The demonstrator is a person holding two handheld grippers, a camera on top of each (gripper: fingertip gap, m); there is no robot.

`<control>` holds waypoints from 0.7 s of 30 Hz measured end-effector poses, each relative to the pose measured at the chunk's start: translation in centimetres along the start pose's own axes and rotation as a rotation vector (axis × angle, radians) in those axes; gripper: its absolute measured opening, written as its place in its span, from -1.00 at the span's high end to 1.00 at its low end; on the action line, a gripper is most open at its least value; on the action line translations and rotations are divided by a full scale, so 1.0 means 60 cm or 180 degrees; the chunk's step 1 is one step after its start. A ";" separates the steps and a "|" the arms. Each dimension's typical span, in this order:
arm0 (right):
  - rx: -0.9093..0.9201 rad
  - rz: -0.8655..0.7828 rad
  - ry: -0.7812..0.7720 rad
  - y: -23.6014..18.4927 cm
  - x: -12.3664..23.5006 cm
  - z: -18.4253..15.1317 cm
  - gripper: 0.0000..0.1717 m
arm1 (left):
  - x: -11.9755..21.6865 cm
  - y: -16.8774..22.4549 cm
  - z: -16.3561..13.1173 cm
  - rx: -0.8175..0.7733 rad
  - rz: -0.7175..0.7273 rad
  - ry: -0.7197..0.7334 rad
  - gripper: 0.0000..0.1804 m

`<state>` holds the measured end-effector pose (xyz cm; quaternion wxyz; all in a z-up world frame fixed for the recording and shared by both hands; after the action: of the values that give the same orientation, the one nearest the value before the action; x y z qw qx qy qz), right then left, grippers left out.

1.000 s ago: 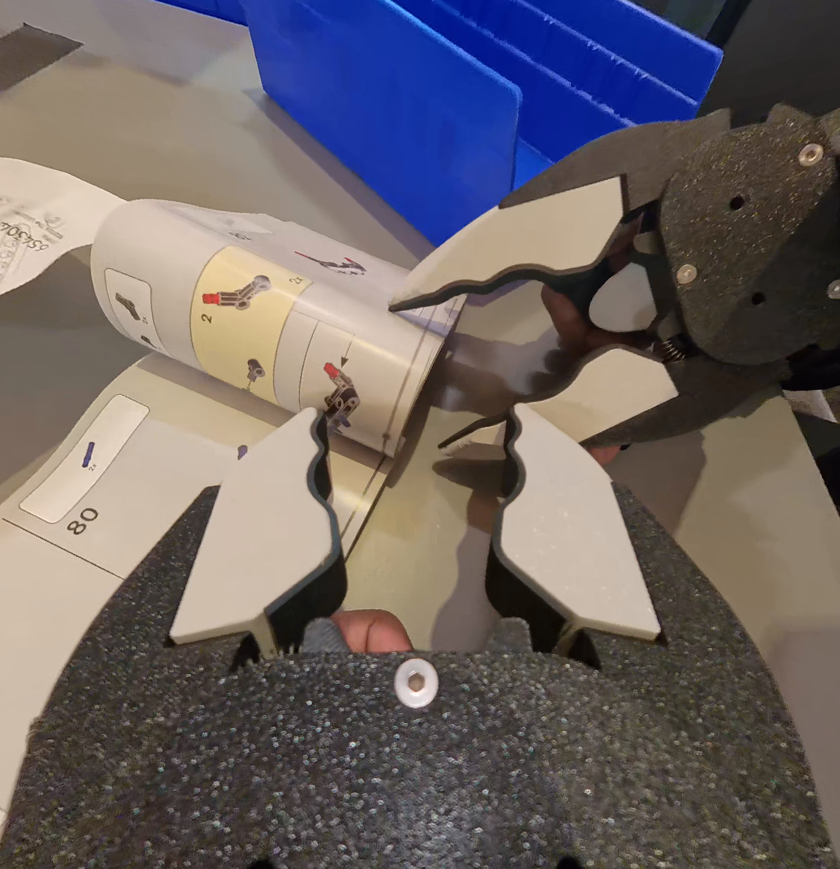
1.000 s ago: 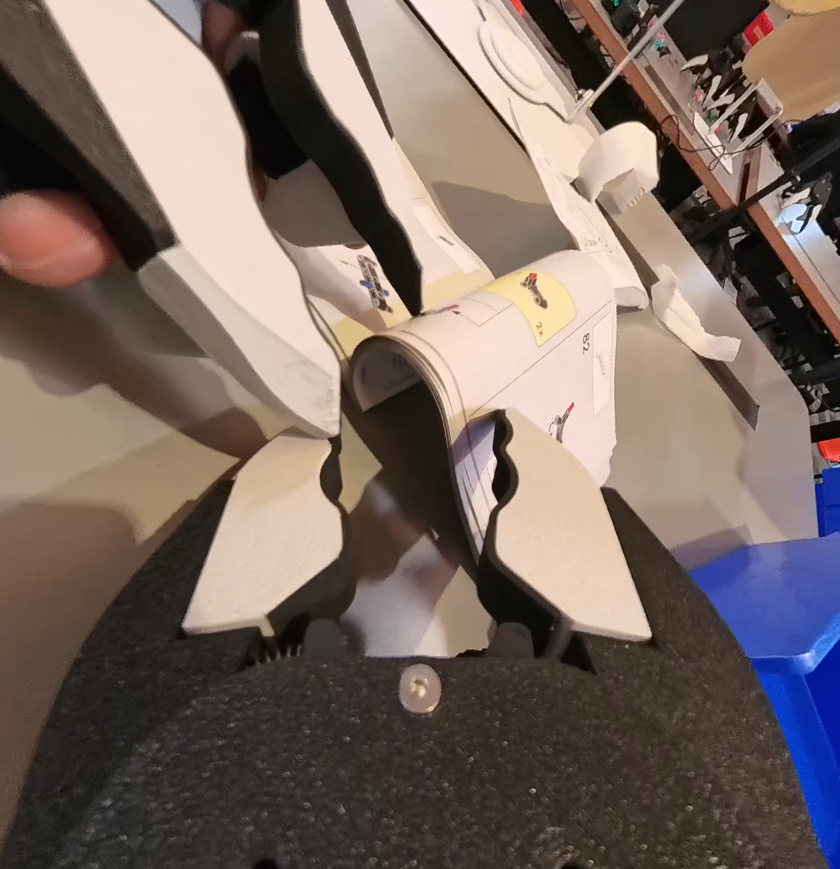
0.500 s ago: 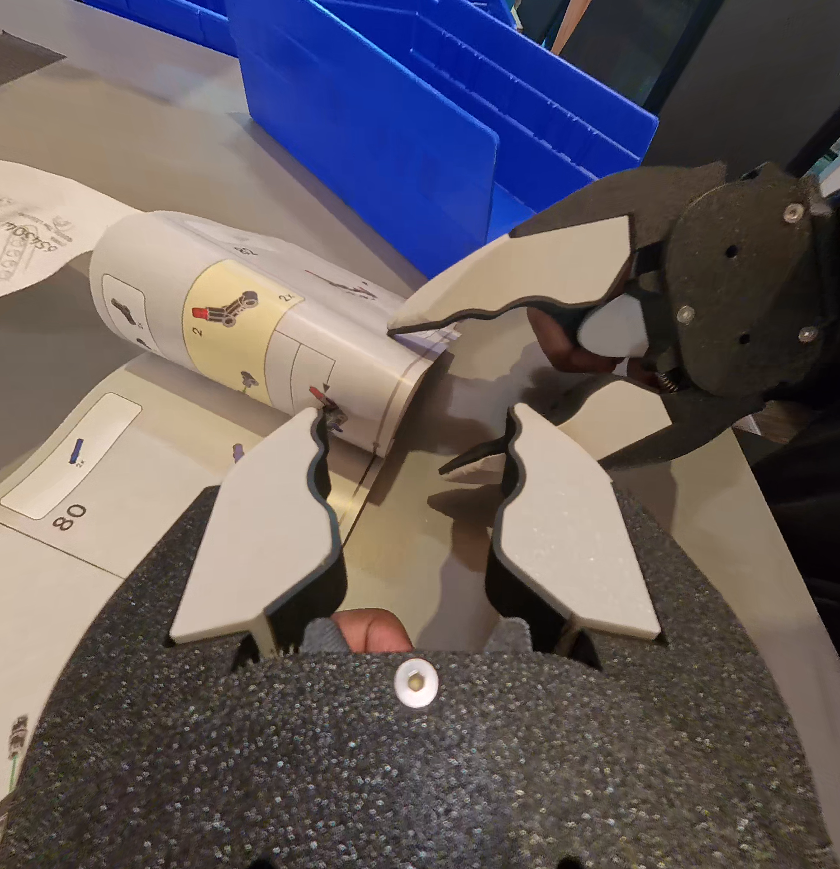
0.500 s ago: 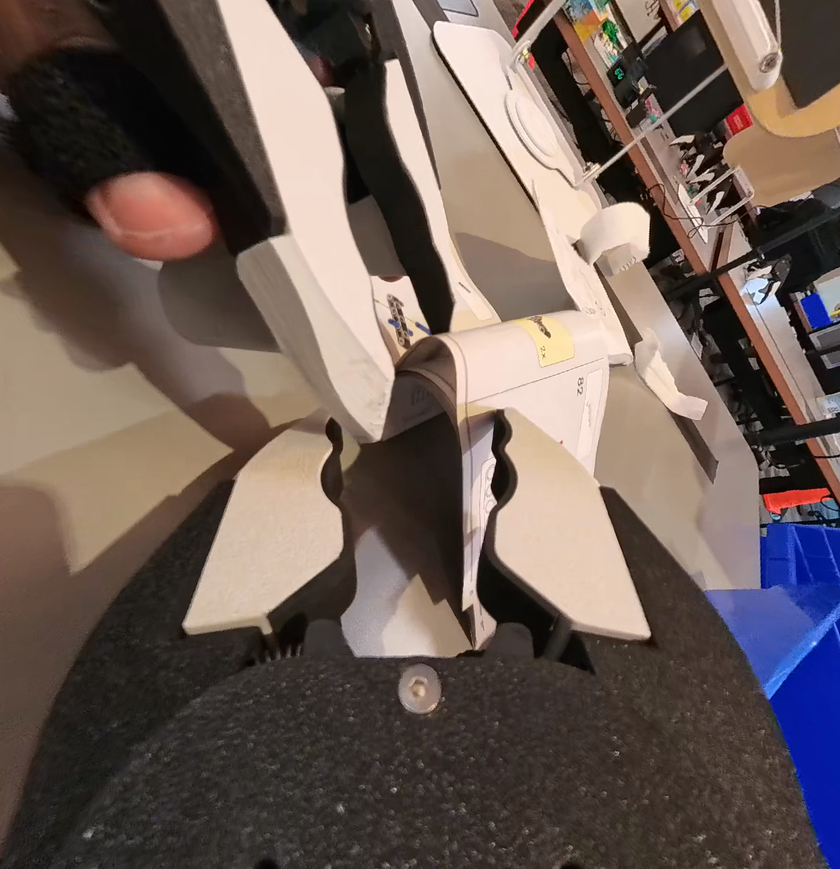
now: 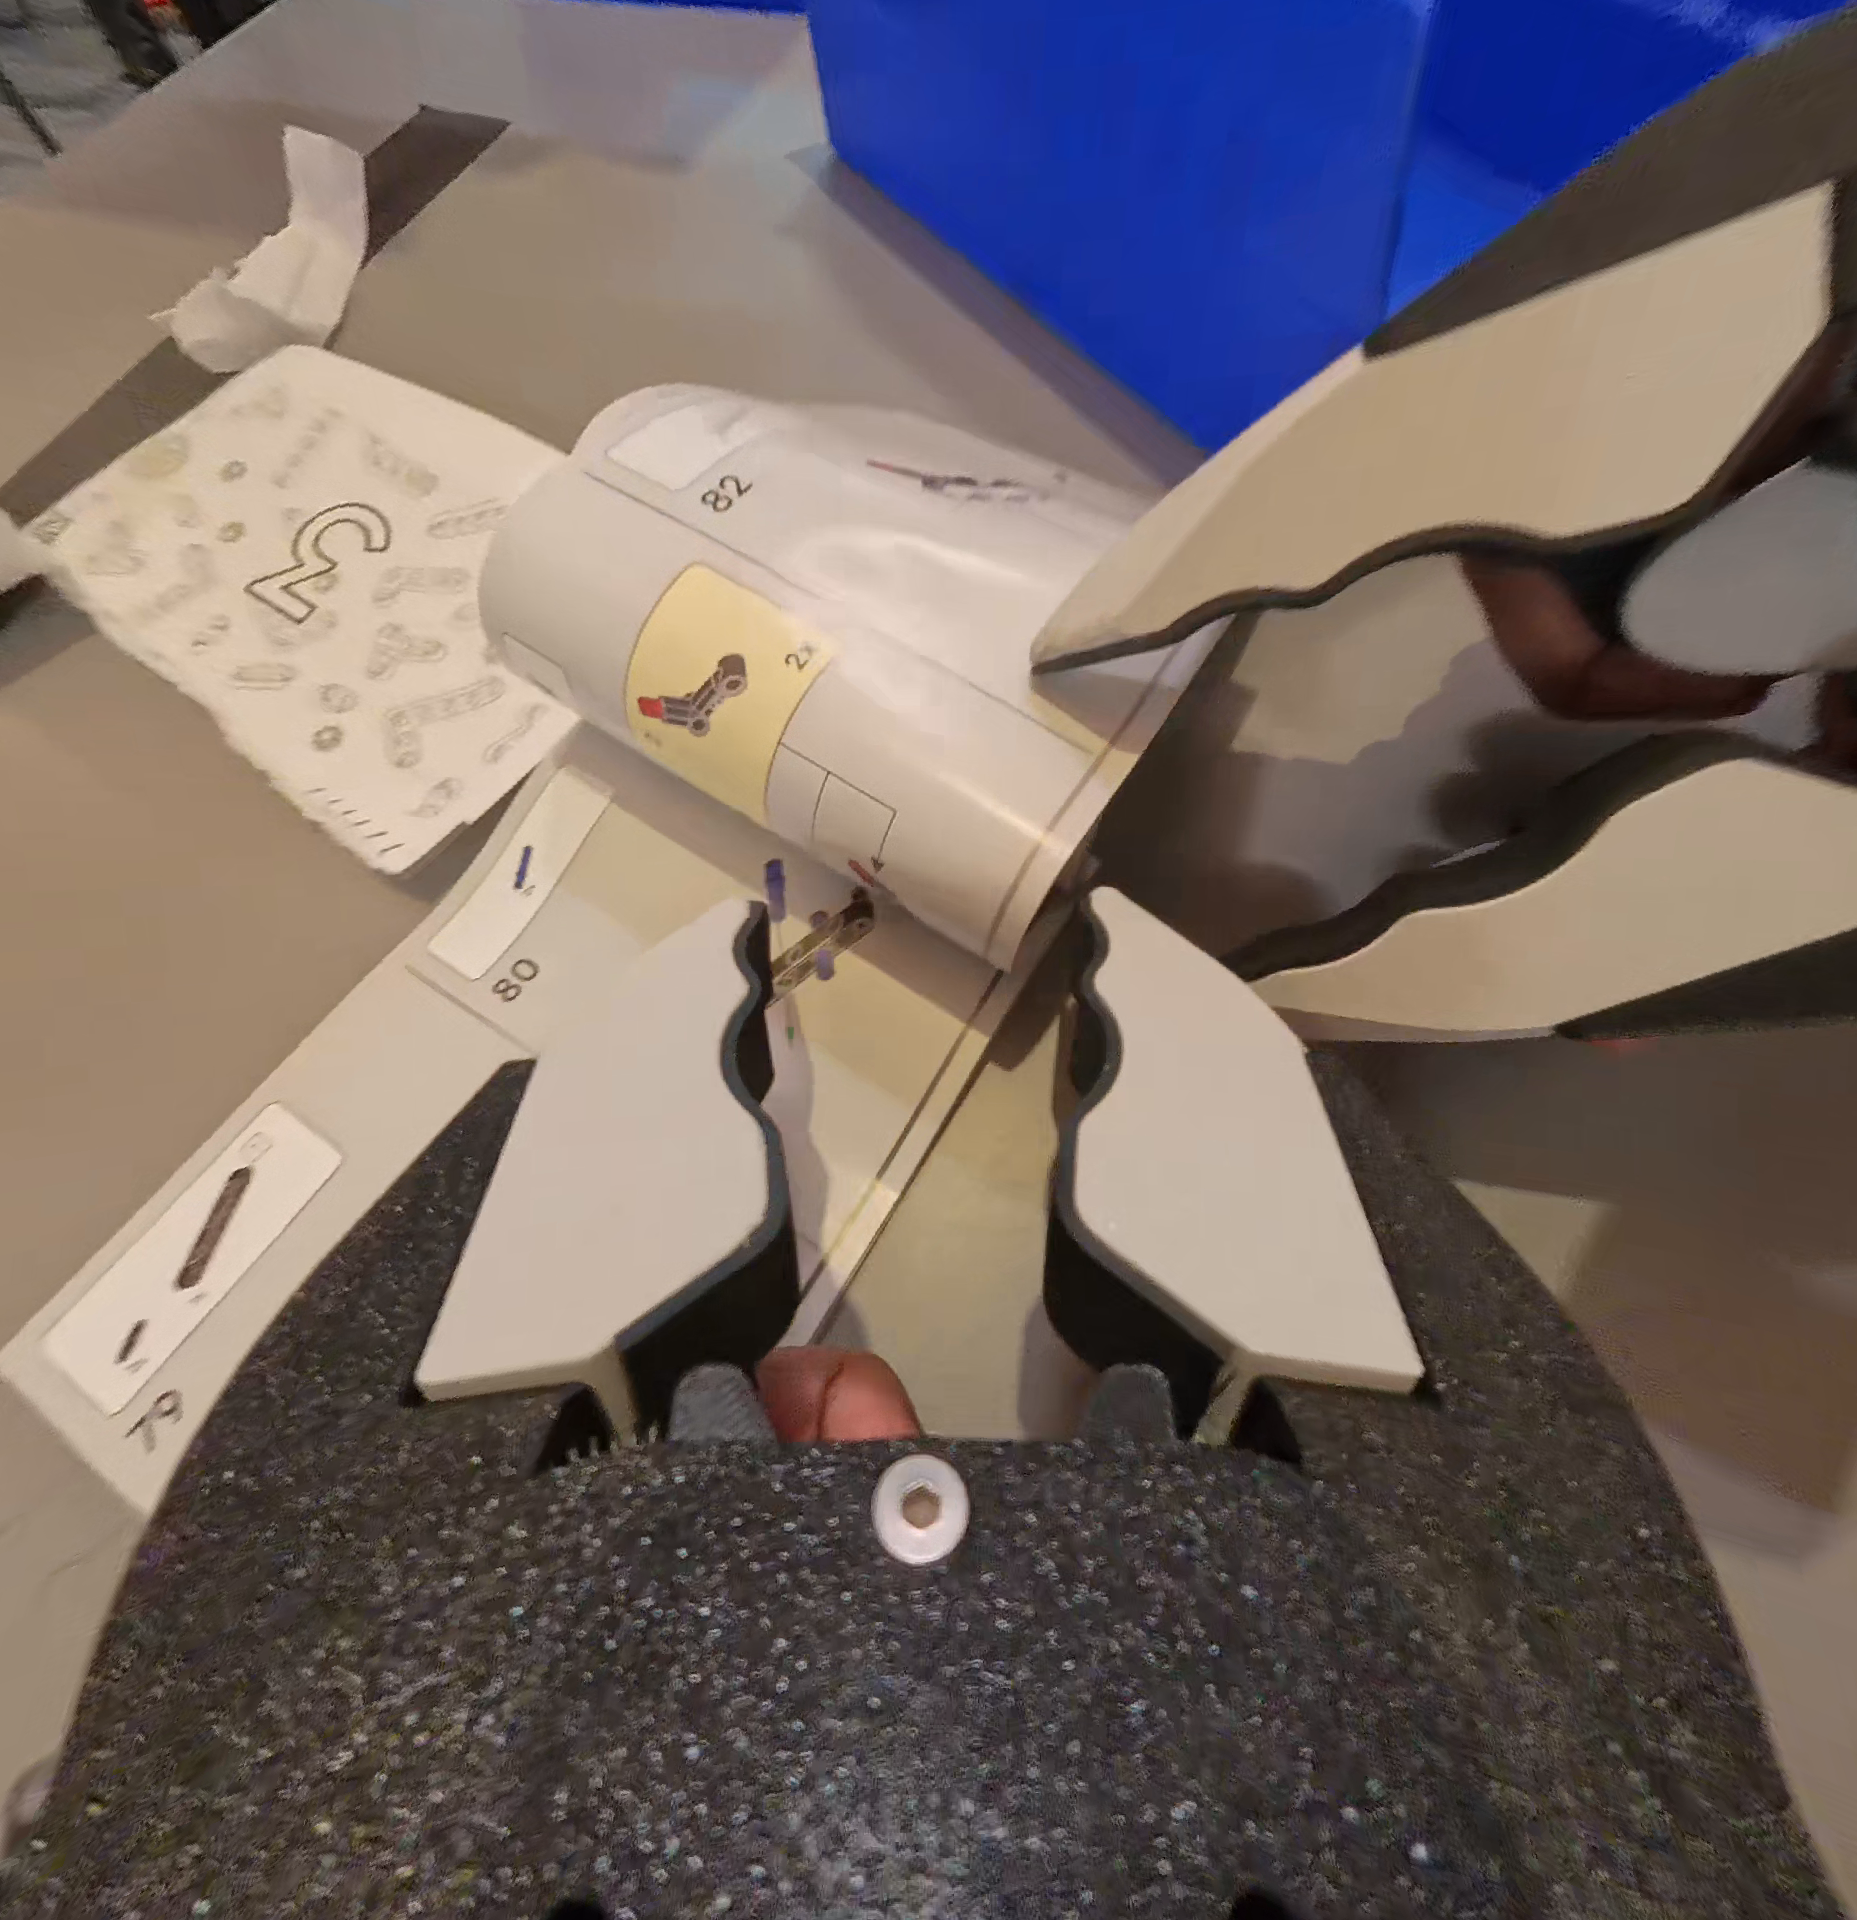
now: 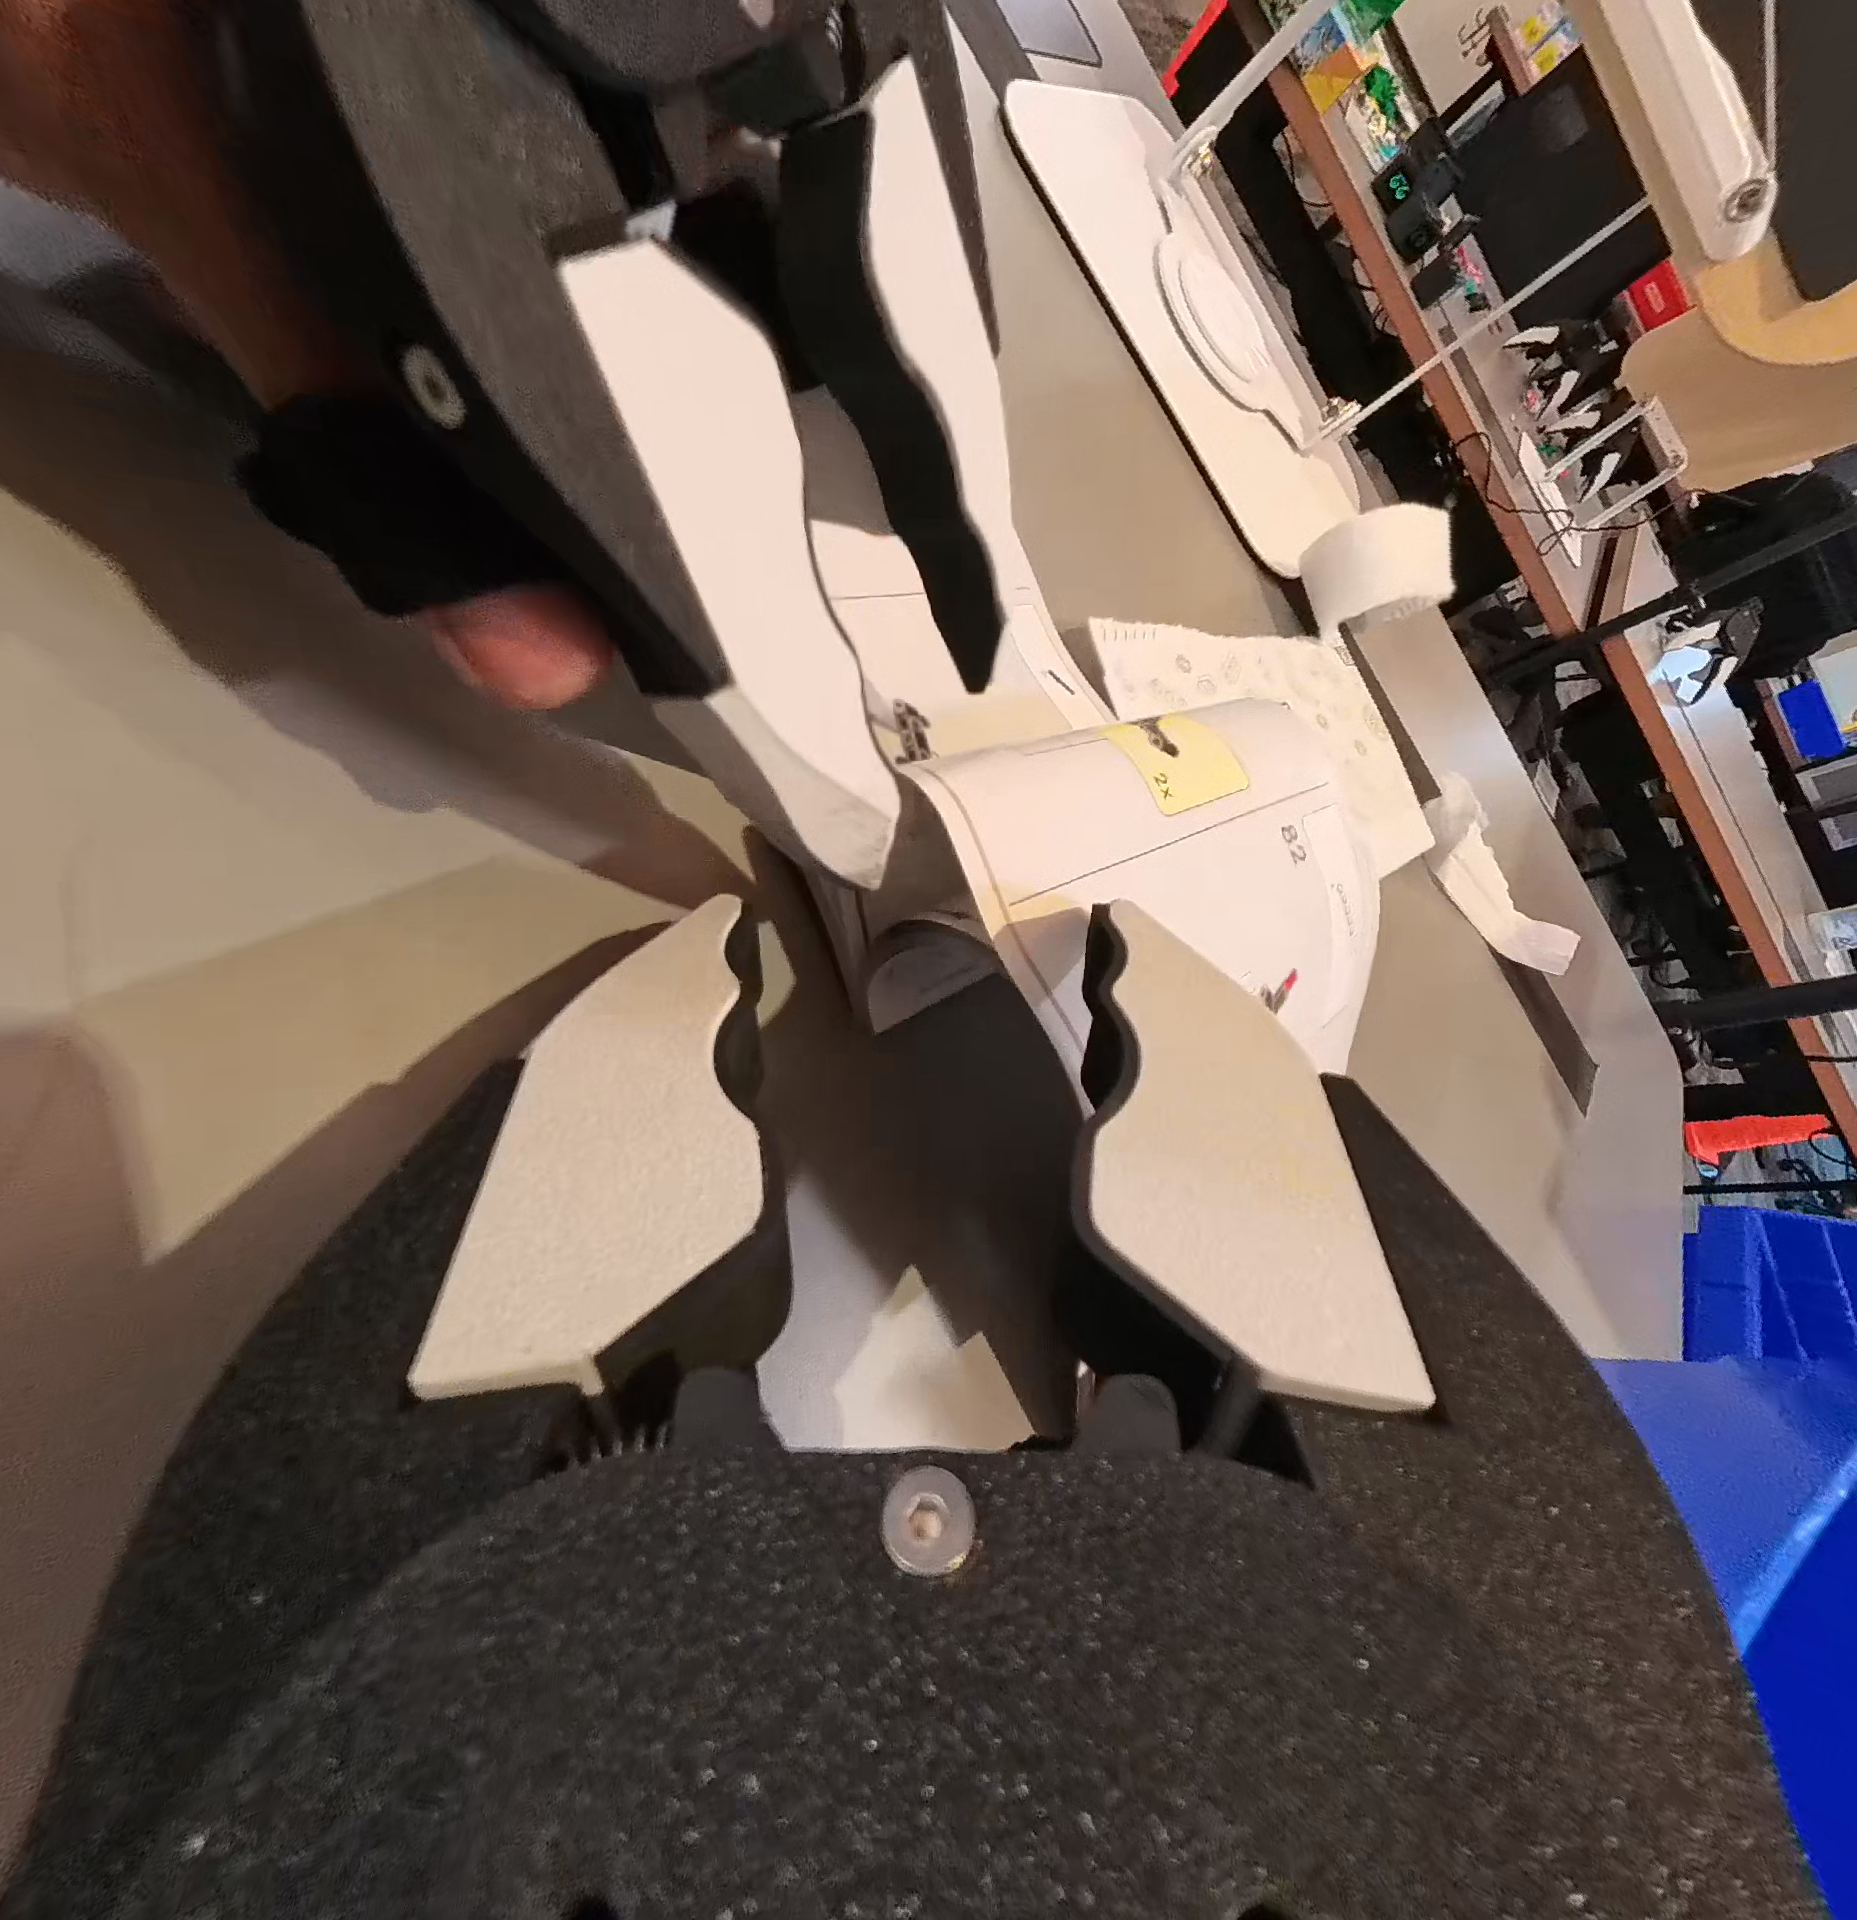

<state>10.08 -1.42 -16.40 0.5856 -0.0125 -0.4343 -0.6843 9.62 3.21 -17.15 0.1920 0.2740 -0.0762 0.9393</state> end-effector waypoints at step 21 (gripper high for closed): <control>0.0375 -0.0196 0.0467 -0.033 0.025 0.016 0.37 | 0.037 -0.028 -0.038 0.1524 0.0754 0.0014 0.70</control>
<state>7.57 -2.14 -16.18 0.5943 0.0855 -0.4299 -0.6743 7.43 6.00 -17.80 0.0106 0.2988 0.1171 0.9470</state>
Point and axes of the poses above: each gripper's, where its closed fingertips meet, x back along the fingers, z out of its top, y = z × x across the jaws, the point moved 2 cm from there along x, back along the fingers, and after that the axes turned 1 degree about -y, right-handed, at the moved point
